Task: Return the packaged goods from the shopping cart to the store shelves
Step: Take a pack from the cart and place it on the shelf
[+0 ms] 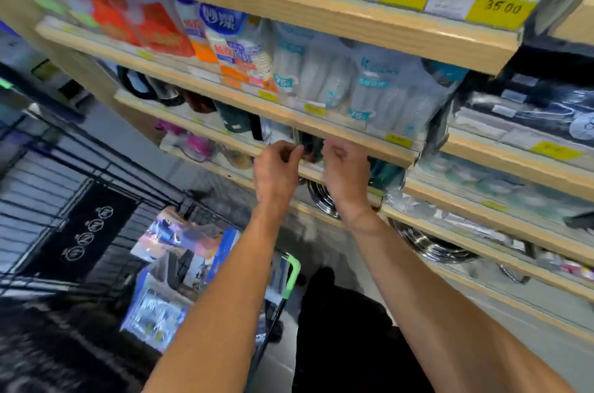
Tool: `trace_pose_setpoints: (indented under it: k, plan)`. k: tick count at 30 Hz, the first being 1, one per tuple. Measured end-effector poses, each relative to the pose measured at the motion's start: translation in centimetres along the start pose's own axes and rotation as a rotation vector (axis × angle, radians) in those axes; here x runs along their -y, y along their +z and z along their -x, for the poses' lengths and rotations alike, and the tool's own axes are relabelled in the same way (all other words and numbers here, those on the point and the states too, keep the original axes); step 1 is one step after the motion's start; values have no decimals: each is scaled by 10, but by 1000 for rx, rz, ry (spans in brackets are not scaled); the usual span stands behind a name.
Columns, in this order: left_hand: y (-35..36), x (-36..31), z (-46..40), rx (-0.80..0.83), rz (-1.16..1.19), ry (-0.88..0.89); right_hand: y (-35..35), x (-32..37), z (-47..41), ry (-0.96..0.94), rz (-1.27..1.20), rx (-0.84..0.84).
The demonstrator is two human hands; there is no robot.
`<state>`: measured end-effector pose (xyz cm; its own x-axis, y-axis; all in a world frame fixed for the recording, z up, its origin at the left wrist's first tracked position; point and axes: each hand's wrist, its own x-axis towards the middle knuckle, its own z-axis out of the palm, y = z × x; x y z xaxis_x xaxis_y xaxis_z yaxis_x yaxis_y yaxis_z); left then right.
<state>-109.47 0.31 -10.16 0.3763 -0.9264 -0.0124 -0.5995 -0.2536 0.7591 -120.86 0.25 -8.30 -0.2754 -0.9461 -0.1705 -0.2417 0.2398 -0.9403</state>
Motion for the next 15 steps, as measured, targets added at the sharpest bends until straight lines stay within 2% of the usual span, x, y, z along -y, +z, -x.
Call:
trace_pose_setpoints:
  k: [6,10,11,15]
  plan:
    - [-48,108,100,-165,116,-476,30,-28,48,-121,337,531]
    - [-80,165,183,-343,127,-714,52,-59,75,-226,565,768]
    - [-89,178,204,-398,106,-781,60,-68,82,-253,618,812]
    - [-118,207,266,-606,-229,-1067,78,-92,95,-299,804,900]
